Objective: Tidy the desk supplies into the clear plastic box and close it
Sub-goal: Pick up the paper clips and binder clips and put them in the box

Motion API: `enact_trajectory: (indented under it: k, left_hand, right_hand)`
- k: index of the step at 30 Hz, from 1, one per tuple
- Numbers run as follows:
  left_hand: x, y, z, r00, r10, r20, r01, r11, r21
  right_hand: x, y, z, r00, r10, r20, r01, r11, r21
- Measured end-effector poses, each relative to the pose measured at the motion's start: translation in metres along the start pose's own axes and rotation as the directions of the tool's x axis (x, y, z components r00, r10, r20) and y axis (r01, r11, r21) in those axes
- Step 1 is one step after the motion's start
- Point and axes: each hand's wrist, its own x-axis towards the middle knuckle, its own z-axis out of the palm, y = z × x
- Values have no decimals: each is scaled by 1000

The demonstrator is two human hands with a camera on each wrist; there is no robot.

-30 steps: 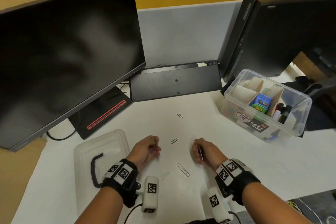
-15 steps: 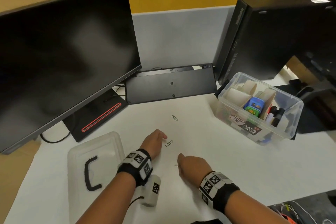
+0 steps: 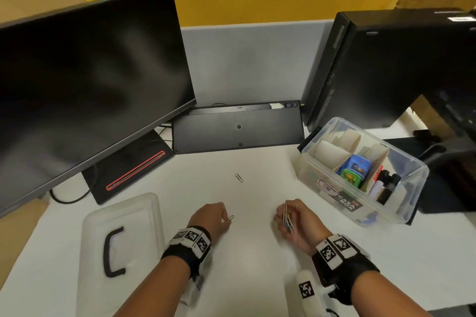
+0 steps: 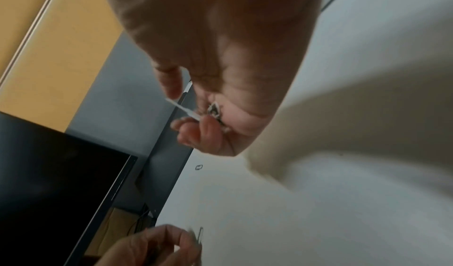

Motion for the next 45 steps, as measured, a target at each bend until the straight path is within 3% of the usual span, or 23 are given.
enact_trajectory:
  k: [4,7,9,11,14,17,24,29,34,45]
  left_hand:
    - [-3,1,0,1000,-13,-19,14,999,44]
    - [-7,-7,-2,998,-50,-40,44,990,-136]
    - [-14,-15,-7,994,-69,-82,40,950,-311]
    - [-20,-25,-14,987,-97,-129,31,899,-437]
    - [-27,-41,-23,972,-126,-196,5,852,-524]
    - [-31,-57,-31,957,-164,-238,3,829,-559]
    - [-32,-87,-45,948,-190,-254,17,829,-559]
    - [-28,-96,-49,957,-188,-219,29,817,-576]
    - [-29,-92,-52,963,-149,-226,-6,823,-567]
    - [-28,-51,-53,964,-87,-250,-66,835,-546]
  right_hand:
    - [12,-6,1,997,34,-72,-46,983,-178]
    - [25,-20,15,996,-16,-87,-20,916,-401]
    - [39,-32,29,993,-93,-73,26,776,-630]
    - [56,-39,43,979,-202,-17,97,542,-835]
    - [80,-41,65,940,-338,48,155,297,-942]
    - [101,-37,86,937,-342,67,93,59,-994]
    - [116,-16,103,930,-363,55,-21,-204,-979]
    - [120,-21,114,945,-327,-14,-89,-213,-973]
    - [109,-14,115,946,-324,28,-111,-402,-909]
    - [54,-1,45,976,-212,50,10,-183,-983]
